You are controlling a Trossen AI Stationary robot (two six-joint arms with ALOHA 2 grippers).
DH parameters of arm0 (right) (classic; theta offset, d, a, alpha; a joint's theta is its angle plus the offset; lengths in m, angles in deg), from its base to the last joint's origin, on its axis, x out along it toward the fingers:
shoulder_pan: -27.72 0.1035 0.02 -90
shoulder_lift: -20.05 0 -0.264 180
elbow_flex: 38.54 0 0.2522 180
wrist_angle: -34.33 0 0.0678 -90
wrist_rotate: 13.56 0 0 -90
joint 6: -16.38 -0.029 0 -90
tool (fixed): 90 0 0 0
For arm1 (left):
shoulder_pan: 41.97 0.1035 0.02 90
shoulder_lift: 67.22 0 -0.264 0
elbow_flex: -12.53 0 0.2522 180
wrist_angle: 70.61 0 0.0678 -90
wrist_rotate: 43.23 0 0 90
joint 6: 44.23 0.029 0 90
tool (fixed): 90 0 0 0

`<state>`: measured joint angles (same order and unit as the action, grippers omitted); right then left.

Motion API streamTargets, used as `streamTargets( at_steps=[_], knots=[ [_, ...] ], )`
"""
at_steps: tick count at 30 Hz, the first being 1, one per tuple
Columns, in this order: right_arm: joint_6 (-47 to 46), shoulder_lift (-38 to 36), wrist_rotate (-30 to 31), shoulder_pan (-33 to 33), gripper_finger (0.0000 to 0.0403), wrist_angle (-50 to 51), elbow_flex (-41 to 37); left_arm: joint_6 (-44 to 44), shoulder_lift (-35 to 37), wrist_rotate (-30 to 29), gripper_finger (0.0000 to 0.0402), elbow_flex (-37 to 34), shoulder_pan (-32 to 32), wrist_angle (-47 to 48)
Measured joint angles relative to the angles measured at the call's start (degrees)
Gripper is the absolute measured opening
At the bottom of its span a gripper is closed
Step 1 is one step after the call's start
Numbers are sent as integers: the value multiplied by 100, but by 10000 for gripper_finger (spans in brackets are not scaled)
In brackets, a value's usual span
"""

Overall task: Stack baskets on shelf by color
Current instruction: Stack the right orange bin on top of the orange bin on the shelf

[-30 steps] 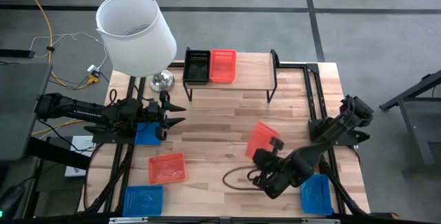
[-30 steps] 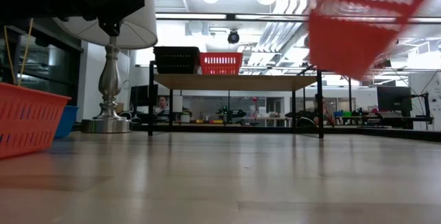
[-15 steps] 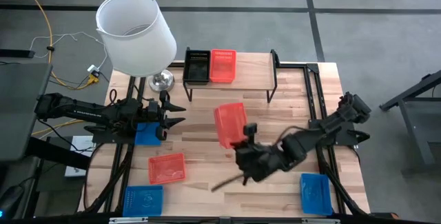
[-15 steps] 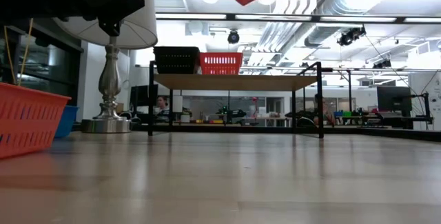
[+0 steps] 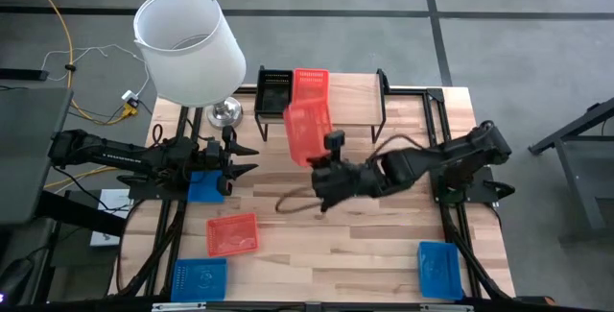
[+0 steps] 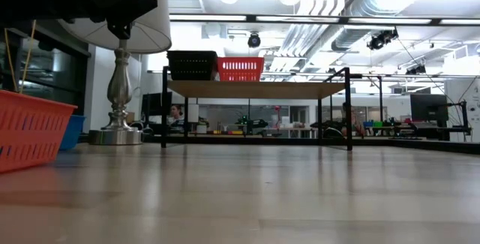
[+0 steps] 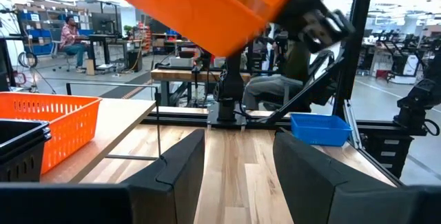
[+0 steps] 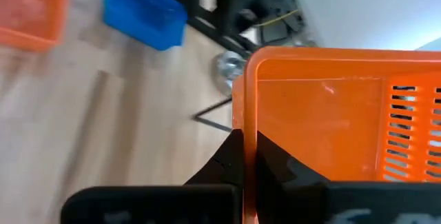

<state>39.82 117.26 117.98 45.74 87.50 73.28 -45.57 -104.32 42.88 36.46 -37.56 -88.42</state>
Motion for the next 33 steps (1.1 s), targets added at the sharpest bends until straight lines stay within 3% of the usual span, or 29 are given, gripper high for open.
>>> streamTargets(
  at_steps=[5, 10, 13, 20, 25, 33],
  knots=[
    [348, 0, -29, -596, 0, -66, 224, -150, -2, -316, 161, 3, 0, -178],
    [622, 0, -762, -1265, 0, -98, 193, -153, 0, -566, 161, 2, 1, -192],
    [851, 7, -849, -1577, 0, -10, 116, -152, -1, -576, 161, 2, 1, -162],
    [118, 83, -975, -2282, 0, -111, 48, -158, -2, -576, 161, 2, 1, -166],
    [170, 379, -1335, -2528, 0, -128, 46, -160, 0, -576, 161, 2, 1, -173],
    [359, 734, -1364, -2704, 0, -215, 44, -154, -2, -576, 161, 2, 1, -168]
  ],
)
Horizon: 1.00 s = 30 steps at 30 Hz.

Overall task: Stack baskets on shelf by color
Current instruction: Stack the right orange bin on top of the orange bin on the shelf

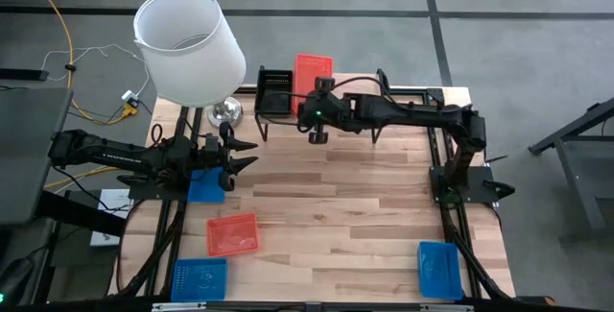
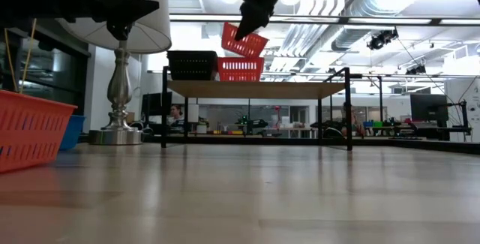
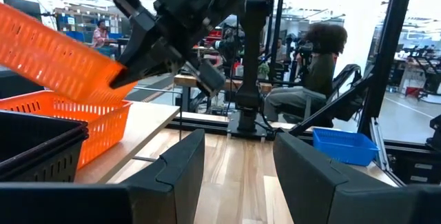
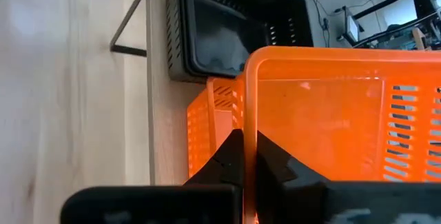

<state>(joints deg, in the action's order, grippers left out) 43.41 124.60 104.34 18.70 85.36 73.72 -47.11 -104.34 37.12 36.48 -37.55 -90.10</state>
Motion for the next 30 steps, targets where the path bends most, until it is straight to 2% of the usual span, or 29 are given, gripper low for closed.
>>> streamTargets(
  at_steps=[30],
  knots=[
    [-299, 24, -143, -39, 0, 197, 0, 3, 1, 4, 161, 0, 0, 0]
  ],
)
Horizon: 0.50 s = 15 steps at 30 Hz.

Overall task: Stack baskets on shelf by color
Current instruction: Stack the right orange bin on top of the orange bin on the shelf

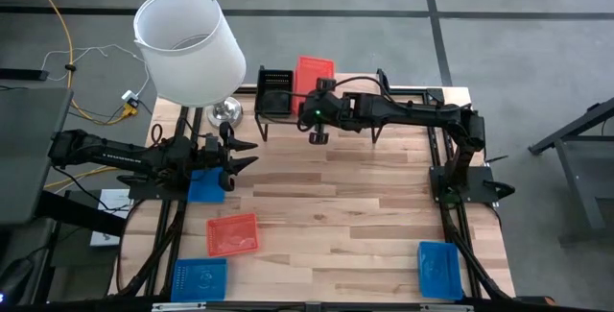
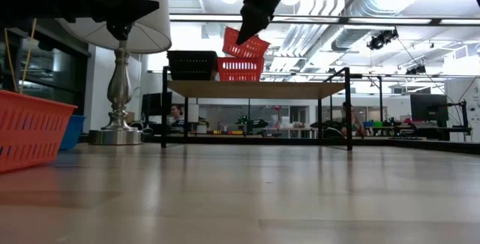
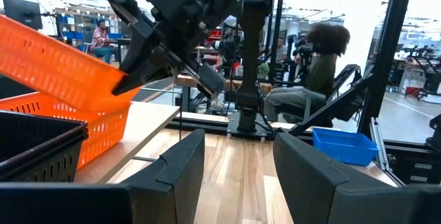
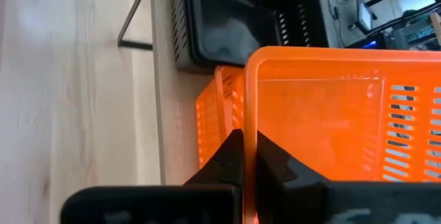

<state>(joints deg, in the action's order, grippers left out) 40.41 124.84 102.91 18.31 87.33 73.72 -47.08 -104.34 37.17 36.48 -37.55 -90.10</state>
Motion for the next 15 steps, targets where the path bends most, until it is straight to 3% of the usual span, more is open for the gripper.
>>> streamTargets(
  at_steps=[15],
  knots=[
    [0, 0, 1, 0, 0, 215, 0, 0, 1, 1, 161, 0, -1, -1]
  ],
)
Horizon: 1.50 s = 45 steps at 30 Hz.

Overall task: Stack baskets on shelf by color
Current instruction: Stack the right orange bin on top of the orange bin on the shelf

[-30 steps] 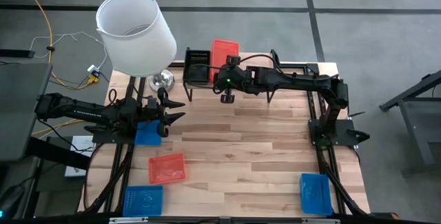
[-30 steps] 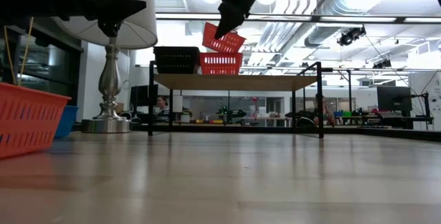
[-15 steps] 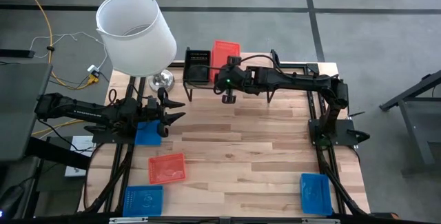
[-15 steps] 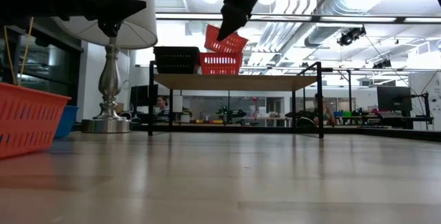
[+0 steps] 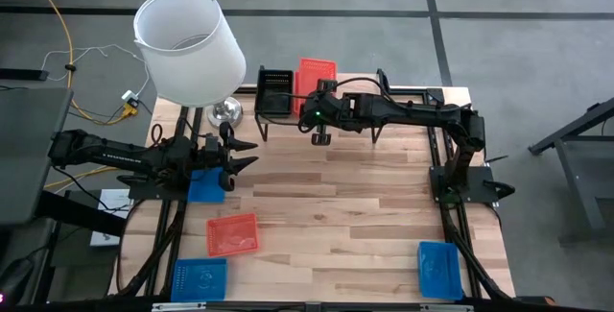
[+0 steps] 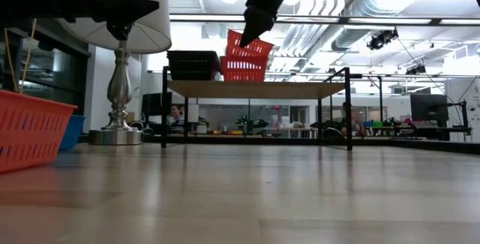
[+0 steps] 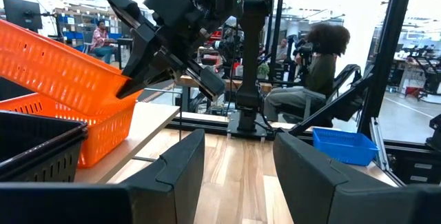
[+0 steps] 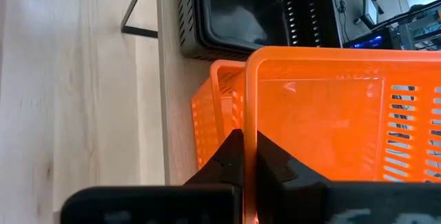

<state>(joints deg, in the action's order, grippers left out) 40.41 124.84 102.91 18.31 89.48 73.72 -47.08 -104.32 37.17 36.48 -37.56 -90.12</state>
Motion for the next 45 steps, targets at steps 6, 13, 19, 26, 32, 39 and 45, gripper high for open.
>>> streamTargets(
  at_steps=[6, 13, 19, 26, 32, 39, 45],
  knots=[
    [0, 0, 0, 0, 24, -2, 0, 0, 0, -1, 161, 0, 1, 0],
    [-2, -11, 287, 4, 104, -4, 0, 0, -2, -1, 161, 0, 1, 0],
    [5, -22, 501, 7, 155, -7, 0, 2, 0, -1, 161, 0, 1, 1],
    [54, -153, 518, 9, 172, 24, 0, 2, -1, 0, 161, 0, -1, 2],
    [-4, -470, 474, 119, 164, 157, 0, 2, -2, -1, 161, 0, -1, 4],
    [-871, -691, 396, 201, 129, 1056, 0, 2, 0, -1, 161, 0, 1, 8],
    [-1858, -638, 640, -54, 28, 2158, -2, 2, 0, -1, 161, 0, 0, 10]
  ],
)
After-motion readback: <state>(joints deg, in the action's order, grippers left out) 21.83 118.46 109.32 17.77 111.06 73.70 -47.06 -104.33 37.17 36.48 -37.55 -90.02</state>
